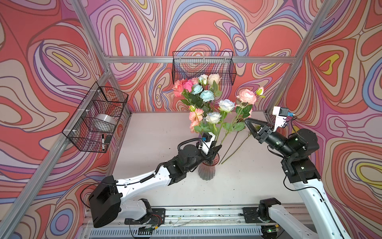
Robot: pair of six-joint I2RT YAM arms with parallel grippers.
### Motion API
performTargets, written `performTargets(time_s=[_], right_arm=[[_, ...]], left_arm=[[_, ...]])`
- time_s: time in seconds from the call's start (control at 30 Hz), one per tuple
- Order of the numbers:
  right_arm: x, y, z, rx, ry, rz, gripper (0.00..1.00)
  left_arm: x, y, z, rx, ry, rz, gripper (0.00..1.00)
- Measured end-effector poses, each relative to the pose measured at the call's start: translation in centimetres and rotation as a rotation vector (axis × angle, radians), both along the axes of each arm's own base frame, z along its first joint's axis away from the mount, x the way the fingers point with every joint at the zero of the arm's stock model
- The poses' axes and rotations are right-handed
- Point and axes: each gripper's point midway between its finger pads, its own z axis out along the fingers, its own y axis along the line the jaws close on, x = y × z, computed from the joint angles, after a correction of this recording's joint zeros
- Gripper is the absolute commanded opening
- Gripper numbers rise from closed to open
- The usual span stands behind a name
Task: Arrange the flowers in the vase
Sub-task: 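Lower the pale pink rose stem into the pink vase with the left gripper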
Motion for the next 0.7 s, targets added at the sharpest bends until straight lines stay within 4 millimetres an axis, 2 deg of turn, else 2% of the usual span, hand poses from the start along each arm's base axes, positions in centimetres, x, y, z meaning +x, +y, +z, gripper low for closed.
performTargets(time_s=[0.53,0.7], right_arm=[[0.1,-0.6,0.0,-0.031,0.009,-0.05,0.35],[1.1,-1.9,-1.2,-0.049,0.061,-0.147,0.34]], left_arm=[[-1.6,2.2,4.0,-0.044,-0.029,-0.003,0.34],[-3.0,5.1,6.9,-0.075,-0.05,0.021,0.34]])
